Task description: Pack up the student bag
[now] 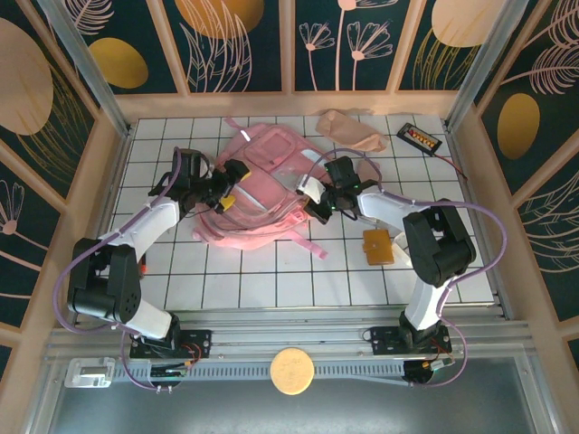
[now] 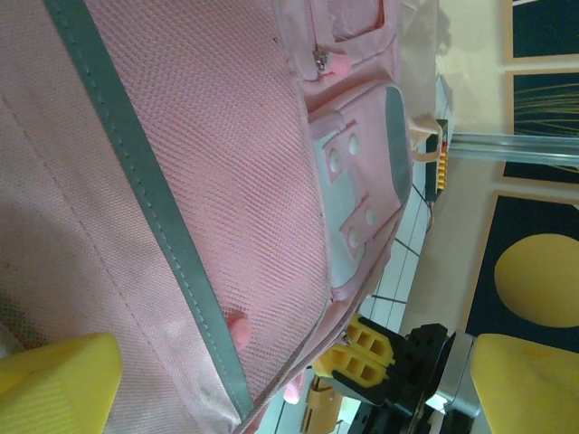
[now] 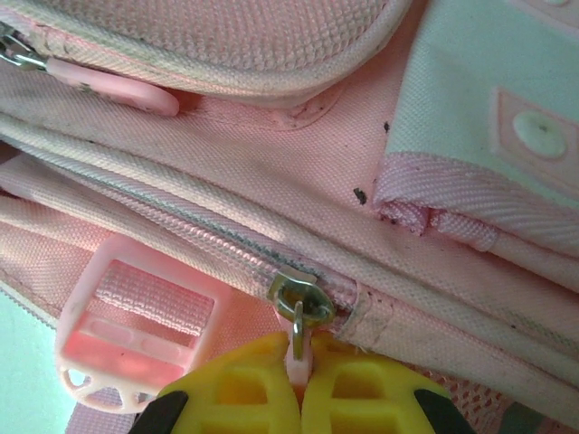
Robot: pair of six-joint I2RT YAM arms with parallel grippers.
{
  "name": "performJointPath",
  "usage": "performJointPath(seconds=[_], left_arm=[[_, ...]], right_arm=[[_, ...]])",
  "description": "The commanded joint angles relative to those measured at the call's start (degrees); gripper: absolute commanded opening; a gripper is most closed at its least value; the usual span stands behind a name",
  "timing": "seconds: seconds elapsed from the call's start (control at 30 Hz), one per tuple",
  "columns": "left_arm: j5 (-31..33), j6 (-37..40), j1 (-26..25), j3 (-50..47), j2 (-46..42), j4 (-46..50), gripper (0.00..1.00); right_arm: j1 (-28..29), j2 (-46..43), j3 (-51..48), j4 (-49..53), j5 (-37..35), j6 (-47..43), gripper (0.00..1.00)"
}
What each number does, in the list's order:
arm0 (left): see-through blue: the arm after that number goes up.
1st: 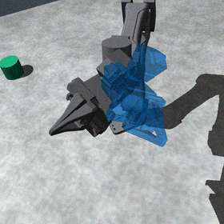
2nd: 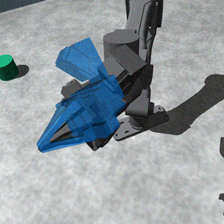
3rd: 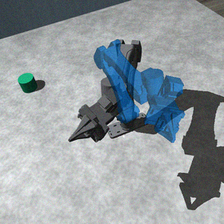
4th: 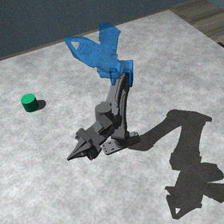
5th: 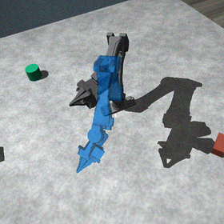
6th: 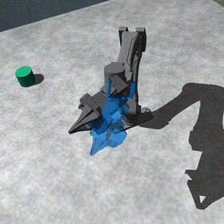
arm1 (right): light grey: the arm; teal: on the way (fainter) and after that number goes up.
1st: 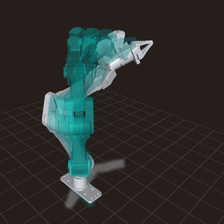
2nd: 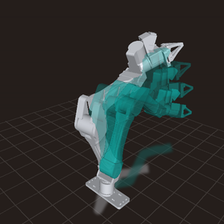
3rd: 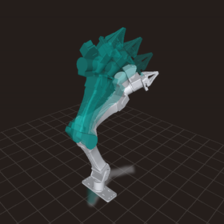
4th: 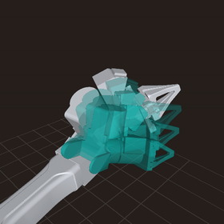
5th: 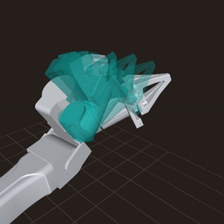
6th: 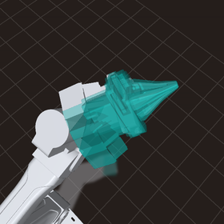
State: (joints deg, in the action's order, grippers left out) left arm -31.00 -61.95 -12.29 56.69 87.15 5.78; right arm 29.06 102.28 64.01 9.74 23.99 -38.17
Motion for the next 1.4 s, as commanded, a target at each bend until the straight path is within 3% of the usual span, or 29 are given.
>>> performJointPath(seconds=[0.0, 0.13, 0.37, 0.67, 0.97, 1.07, 1.17, 1.3, 1.37], left_arm=[[0.1, -2.7, 0.2, -0.6, 0.7, 3.4, 0.94], [1.1, -1.4, 0.2, -3.2, 0.0, 5.7, 0.89], [5.1, 2.4, 0.3, -3.9, -2.3, 12.0, 0.93], [4.4, 0.3, 0.2, -4.9, -1.4, 8.4, 0.93], [2.8, -0.8, 0.2, 0.6, 4.8, 4.6, 0.76], [2.3, -1.9, 0.2, 0.3, 6.2, 2.6, 0.67], [1.6, -4.1, -0.2, -0.4, 7.0, -1.6, 0.46], [0.7, -5.2, -0.4, -0.4, 6.9, -4.6, 0.00], [0.5, -6.1, -0.4, -0.6, 6.2, -6.0, 0.00]], right_arm=[[1.3, -2.8, 1.8, -0.8, 1.5, 0.6, 0.00], [1.4, -2.2, 2.5, -0.4, 1.3, 0.6, 0.00], [1.6, -0.5, 3.9, 0.2, 1.3, 0.6, 0.00], [2.0, 0.3, 4.7, 0.6, 1.4, 0.6, 0.00], [3.2, 0.8, 4.9, 1.3, 0.6, 0.1, 0.00], [3.4, 1.0, 5.1, 1.2, 0.6, 0.0, 0.00], [3.7, 1.4, 5.1, 1.3, 0.6, 0.0, 0.00], [3.7, 1.8, 5.2, 1.2, 0.1, 0.2, 0.00], [3.5, 1.7, 5.6, 1.6, -0.8, 0.1, 0.00]])
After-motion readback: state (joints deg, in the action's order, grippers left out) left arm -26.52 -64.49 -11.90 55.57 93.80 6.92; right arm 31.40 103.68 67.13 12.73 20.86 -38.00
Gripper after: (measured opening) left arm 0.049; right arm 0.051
